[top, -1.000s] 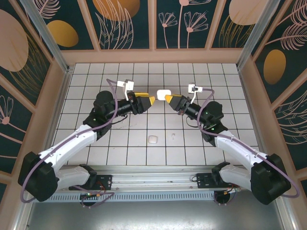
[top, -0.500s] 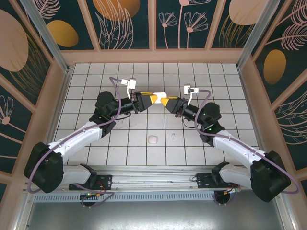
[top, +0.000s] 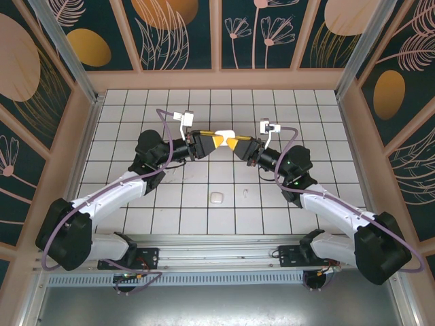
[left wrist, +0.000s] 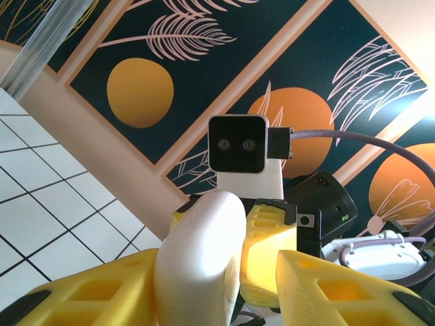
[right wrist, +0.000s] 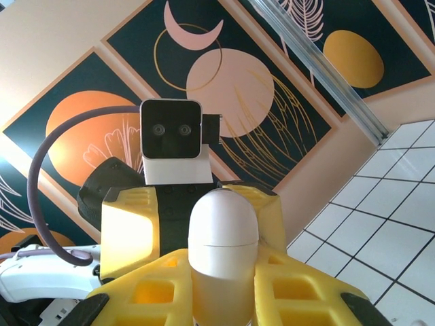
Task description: Insert the wireless bluetooth earbuds into the charging case
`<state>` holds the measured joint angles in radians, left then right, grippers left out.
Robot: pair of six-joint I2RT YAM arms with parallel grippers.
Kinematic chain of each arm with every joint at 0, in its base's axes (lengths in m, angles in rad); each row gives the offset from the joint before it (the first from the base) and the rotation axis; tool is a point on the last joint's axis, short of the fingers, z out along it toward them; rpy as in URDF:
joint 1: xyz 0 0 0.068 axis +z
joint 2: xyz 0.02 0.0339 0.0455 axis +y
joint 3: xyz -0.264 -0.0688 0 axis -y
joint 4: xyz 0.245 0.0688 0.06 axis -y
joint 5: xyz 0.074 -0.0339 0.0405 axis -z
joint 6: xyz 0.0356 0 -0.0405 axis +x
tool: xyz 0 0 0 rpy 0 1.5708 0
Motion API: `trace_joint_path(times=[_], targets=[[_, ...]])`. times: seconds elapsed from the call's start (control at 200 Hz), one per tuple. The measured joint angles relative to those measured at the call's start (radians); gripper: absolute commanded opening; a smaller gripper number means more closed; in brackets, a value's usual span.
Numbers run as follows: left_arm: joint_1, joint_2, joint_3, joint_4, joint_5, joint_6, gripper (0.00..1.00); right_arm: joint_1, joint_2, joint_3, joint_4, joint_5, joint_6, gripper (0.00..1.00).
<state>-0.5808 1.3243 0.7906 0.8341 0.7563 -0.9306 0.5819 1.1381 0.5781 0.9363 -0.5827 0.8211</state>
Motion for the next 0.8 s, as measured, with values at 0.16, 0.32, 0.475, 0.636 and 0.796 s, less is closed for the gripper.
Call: trace_joint_path(times=[0.16,0.32,0.475,0.636,0.796], targets=[[0.0,0.0,-0.007,0.0,0.0,-0.001,0.43,0.001,0.0,0.0,0.0,0.008,0.0,0.04],[0.0,0.0,-0.02,-0.001,0.0,-0.005,0.35,0.002,0.0,0.0,0.0,0.015,-0.003,0.04],[0.002,0.0,-0.021,-0.003,-0.002,-0.004,0.23,0.002,0.003,0.006,0.003,0.013,-0.003,0.04],[0.01,-0.001,-0.016,-0.019,-0.001,0.019,0.07,0.002,0.005,0.011,-0.003,0.018,-0.004,0.19],[0.006,-0.023,-0.009,-0.1,-0.014,0.089,0.0,0.008,0.003,0.036,-0.084,0.025,-0.037,0.5]])
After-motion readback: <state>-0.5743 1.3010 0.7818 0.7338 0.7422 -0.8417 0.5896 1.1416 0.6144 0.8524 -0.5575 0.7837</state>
